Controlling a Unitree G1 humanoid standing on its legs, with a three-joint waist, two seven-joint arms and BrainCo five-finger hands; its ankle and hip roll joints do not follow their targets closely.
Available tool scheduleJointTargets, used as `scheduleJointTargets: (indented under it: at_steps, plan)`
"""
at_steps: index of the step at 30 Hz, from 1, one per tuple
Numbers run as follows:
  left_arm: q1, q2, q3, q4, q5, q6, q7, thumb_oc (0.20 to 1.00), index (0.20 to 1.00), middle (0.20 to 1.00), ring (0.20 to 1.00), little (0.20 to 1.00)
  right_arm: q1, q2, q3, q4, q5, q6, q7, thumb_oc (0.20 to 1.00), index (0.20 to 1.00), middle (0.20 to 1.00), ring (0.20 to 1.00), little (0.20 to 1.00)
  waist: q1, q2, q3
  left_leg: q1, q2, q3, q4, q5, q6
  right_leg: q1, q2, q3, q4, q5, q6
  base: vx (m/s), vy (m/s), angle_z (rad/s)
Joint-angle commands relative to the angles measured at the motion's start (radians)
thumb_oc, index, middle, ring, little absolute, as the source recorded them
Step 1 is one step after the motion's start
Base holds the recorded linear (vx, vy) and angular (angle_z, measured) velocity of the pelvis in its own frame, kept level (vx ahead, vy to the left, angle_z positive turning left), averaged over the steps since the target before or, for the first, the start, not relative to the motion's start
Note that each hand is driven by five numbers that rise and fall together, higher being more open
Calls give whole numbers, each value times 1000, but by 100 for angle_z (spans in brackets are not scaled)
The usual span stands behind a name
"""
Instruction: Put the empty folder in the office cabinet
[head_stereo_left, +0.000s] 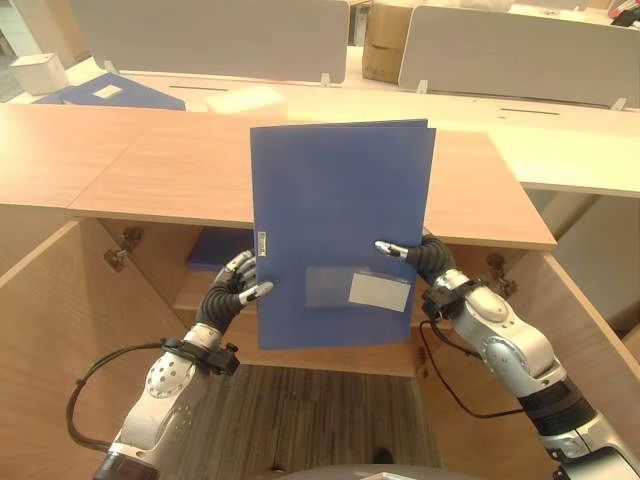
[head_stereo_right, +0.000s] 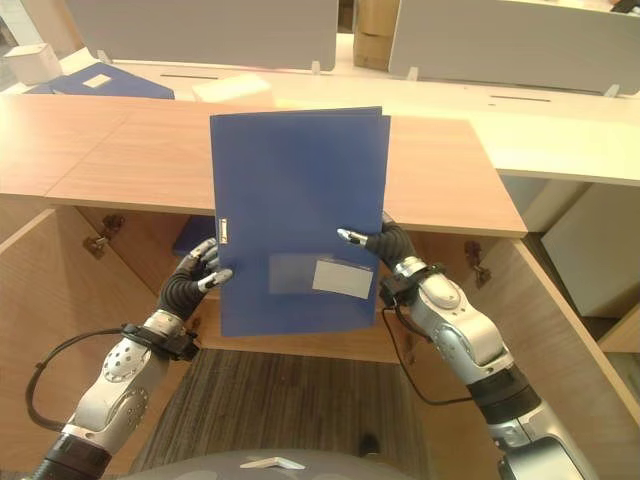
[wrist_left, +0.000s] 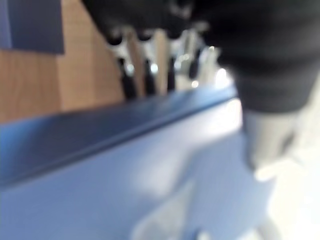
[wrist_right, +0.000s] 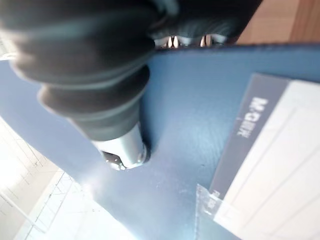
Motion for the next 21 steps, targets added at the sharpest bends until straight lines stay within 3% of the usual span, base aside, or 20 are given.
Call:
scheduleJointTargets:
  at_steps: [1, 9, 15, 18, 20, 21]
  plan:
    - [-75, 16, 48, -40, 66, -166, 94, 1000, 1000, 1000, 1000, 1000, -63, -4, -66, -41, -81, -165, 19, 200, 200, 200, 200, 200, 19, -8, -1, -8, 31, -40, -9, -21, 15, 39, -69, -17, -1, -13, 78, 0, 0, 0]
    - [-29, -17, 45, -58, 72, -227, 132, 1000, 1000, 1000, 1000, 1000, 77, -3, -43, -91, -229, -323, 65, 200, 200, 200, 200, 200, 15, -20, 22, -17, 29, -48, -9, -24, 19, 30, -68, -16, -1, -7, 86, -15, -21, 1]
    - [6, -18, 39, -56, 28, -257, 117, 1000, 1000, 1000, 1000, 1000, 141, -13, -7, -105, -337, -369, 87, 200, 200, 200, 200, 200, 8, -17, 49, -31, 31, -43, -9, -20, 18, 13, -70, -16, -1, -4, 90, -29, -4, 0]
    - [35, -8, 30, -37, -57, -274, 81, 1000, 1000, 1000, 1000, 1000, 169, -31, 32, -82, -405, -411, 92, 200, 200, 200, 200, 200, 6, -16, 93, -63, 30, -35, -1, -15, 20, -22, -73, -15, -1, 7, 93, -161, -3, -3]
    - [38, 0, 19, -20, -71, -303, 100, 1000, 1000, 1000, 1000, 1000, 168, -38, 56, -55, -400, -432, 84, 200, 200, 200, 200, 200, 9, -15, 122, -89, 31, -33, 5, -11, 23, -46, -72, -17, -1, 15, 93, -191, -28, -4]
    - [31, 7, 10, 4, -76, -348, 146, 1000, 1000, 1000, 1000, 1000, 155, -45, 80, -17, -415, -463, 81, 200, 200, 200, 200, 200, 13, -18, 167, -125, 31, -34, 15, -7, 25, -77, -68, -15, -1, 23, 93, -166, -30, 0]
